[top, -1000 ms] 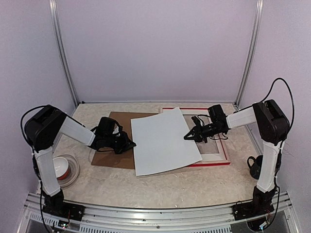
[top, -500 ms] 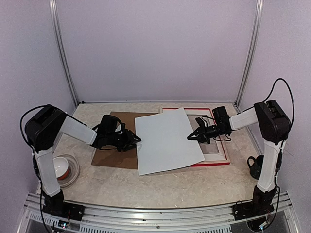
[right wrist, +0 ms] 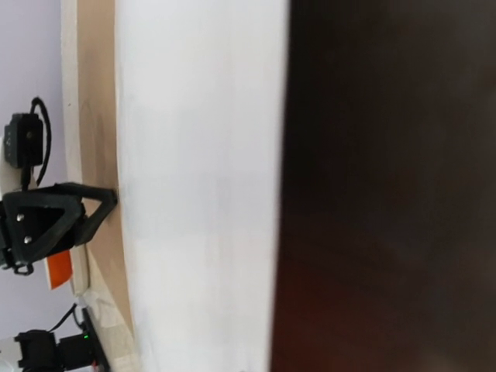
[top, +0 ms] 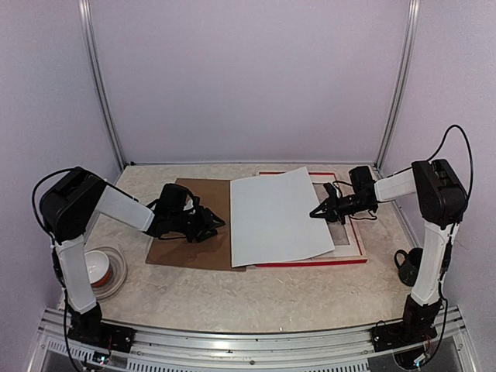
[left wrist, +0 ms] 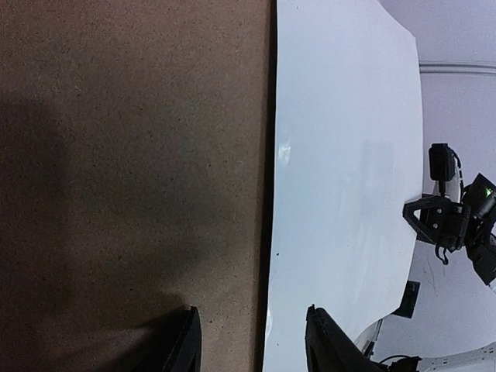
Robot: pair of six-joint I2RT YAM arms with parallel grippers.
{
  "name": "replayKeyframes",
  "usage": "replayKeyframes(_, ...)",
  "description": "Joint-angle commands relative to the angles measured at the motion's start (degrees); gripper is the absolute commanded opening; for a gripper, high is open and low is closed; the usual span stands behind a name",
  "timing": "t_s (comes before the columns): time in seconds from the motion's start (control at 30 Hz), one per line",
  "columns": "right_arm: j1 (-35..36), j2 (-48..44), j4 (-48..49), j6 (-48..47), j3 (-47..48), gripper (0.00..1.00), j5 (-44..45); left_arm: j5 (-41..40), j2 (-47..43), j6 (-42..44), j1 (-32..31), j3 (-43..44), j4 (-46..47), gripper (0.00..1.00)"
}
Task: Put the photo into the frame
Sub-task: Place the photo on the mat board.
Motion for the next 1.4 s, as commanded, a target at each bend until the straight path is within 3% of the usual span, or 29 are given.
replayKeyframes(0.0,-1.5,-0.9,-5.3,-4.5,3.5,0.0,2.2,-1.0,-0.1,0.2,0.1,-1.5,-1.8,0.47)
replayKeyframes(0.7,-4.4,0.5,-17.3,-13.6,8.4,0.0,11.8,-0.6,0.7,-0.5,0.3,-1.8,-0.6,0.47)
replayKeyframes(1.0,-5.1,-0.3,-19.5,-14.9,8.9,0.0,15.6,-1.0,0.4,-0.6,0.1,-1.9,-0.6,0.71)
replayKeyframes(1.2,-5.2,0.0,-19.8,-15.2,8.7,0.0,16.4,-0.9,0.5,-0.6,0.0,-1.7,-0.6,0.98)
replayKeyframes(1.37,-5.4,-0.1,-20.1,-15.4,8.8,0.0,17.3,-0.9,0.4,-0.6,-0.1,-1.5,-0.8,0.99)
